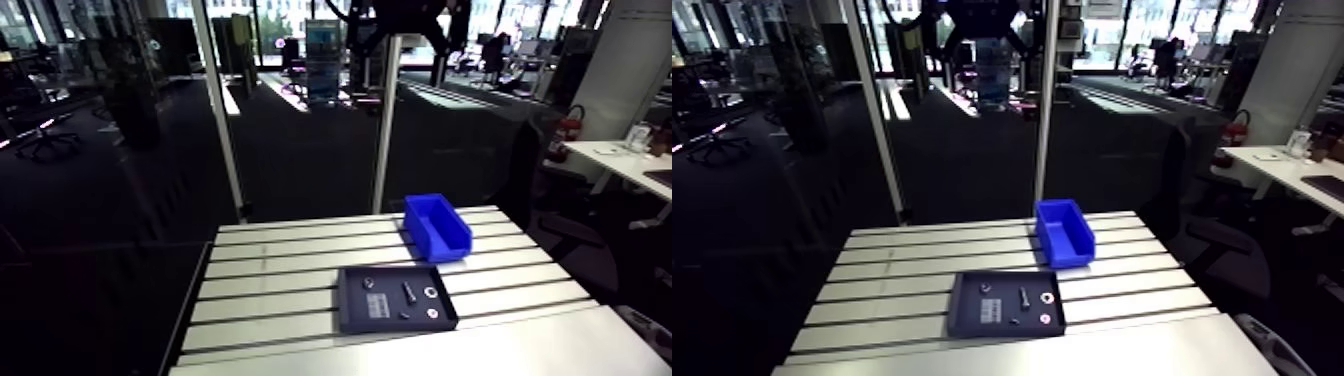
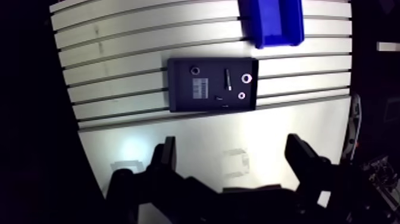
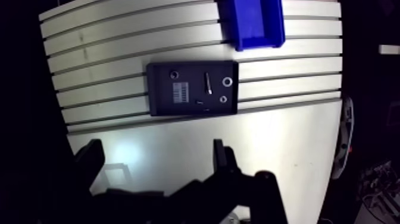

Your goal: Pick up the M10 bolt from the tray and put it into the blue bin.

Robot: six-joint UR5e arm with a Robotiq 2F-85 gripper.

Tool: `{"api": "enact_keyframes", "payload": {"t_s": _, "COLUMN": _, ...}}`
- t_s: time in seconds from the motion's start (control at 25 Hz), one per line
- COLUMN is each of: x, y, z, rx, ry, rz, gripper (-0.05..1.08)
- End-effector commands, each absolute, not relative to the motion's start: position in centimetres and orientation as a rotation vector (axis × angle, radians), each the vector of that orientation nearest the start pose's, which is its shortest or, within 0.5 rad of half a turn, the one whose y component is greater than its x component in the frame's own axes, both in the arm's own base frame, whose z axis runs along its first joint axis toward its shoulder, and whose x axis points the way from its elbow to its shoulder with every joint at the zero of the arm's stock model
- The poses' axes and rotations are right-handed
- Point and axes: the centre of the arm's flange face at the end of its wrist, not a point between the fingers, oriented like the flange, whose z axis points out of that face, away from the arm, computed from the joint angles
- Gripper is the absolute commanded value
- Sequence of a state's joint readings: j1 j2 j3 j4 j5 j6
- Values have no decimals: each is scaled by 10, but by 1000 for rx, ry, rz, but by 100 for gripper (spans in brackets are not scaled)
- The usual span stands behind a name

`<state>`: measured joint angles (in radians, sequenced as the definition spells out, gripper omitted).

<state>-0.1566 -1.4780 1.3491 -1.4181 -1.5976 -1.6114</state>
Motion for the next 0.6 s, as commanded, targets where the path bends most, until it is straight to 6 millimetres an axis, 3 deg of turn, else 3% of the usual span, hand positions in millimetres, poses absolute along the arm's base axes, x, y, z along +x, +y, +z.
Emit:
{"api": "enact_keyframes", "payload": {"t_s": 0.04, "x": -534, "y": -49, "z": 544, "rx": 203, "ry": 3123, "rz": 26, "gripper": 1}}
{"api": "enact_keyframes", "payload": {"t_s": 0.6, "x": -534, "y": -49, "z": 539, "rx": 202, "ry": 3117, "rz": 27, "gripper": 1}}
